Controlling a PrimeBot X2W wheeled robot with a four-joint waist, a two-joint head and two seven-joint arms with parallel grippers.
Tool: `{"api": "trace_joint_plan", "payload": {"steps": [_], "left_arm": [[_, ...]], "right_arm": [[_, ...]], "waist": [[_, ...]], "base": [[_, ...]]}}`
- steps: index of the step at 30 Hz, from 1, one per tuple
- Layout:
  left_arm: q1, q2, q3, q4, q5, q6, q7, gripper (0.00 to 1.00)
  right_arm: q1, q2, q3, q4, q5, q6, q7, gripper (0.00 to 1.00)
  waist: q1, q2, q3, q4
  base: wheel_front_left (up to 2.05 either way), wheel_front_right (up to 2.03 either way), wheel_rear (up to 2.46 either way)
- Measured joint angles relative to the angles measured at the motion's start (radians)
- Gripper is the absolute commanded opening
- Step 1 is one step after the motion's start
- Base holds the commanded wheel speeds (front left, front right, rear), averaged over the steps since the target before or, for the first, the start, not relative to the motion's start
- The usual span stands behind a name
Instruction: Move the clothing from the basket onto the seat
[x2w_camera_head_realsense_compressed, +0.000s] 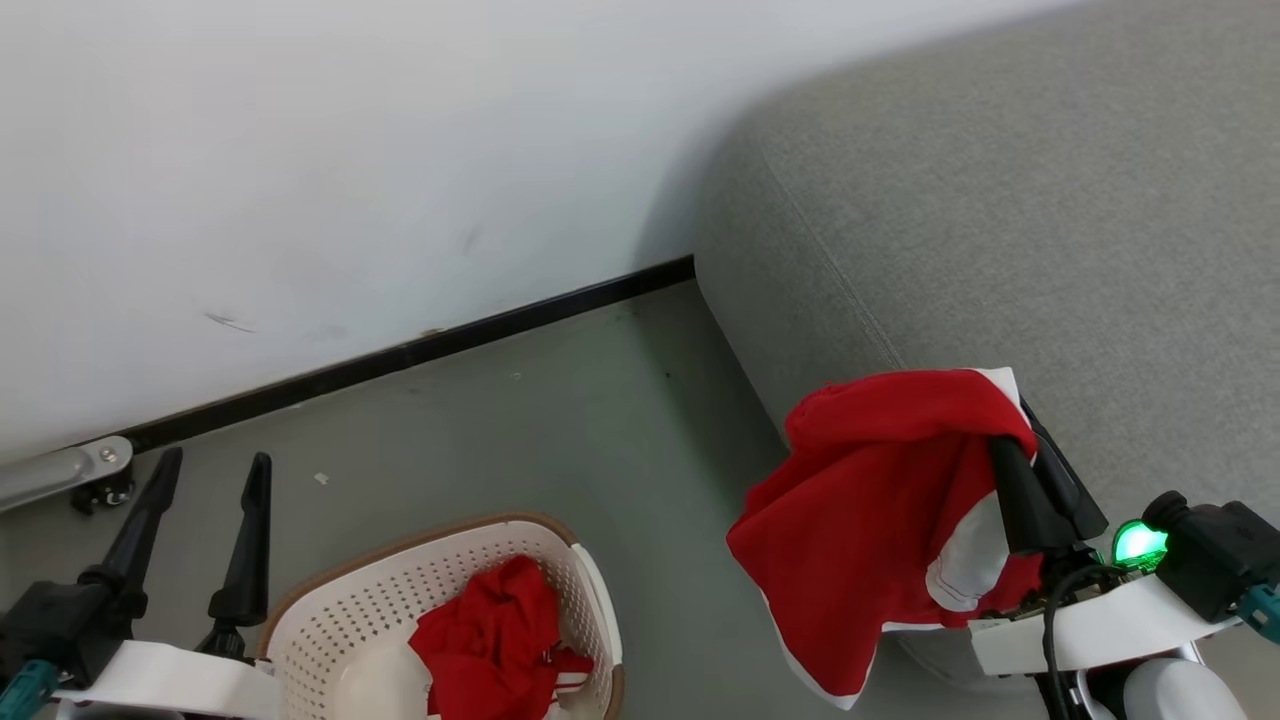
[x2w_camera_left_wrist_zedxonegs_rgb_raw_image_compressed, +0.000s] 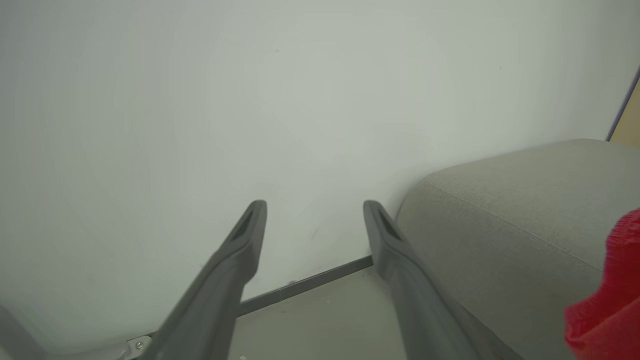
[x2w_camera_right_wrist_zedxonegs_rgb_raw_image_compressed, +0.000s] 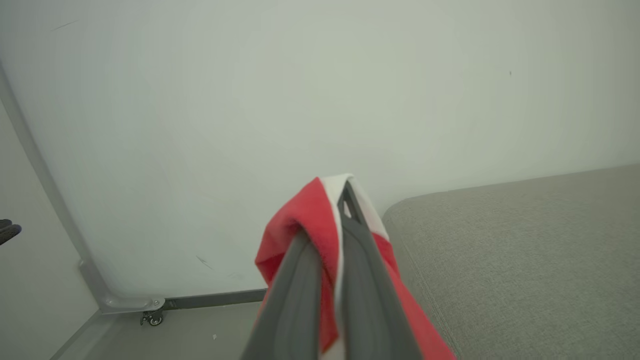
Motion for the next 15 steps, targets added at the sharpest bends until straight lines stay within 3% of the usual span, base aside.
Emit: {"api": "trace_joint_plan", "payload": {"steps": [15], "left_arm": [[0.000, 0.030, 0.053, -0.041, 0.001, 0.000, 0.000, 1.00]], "right_arm": [[-0.046, 0.001, 0.039, -0.006, 0.073, 0.000, 0.000, 0.00]], "waist": [[0.0000, 0.0000, 0.082, -0.070]], "base": [[0.00, 0.00, 0.00]]}}
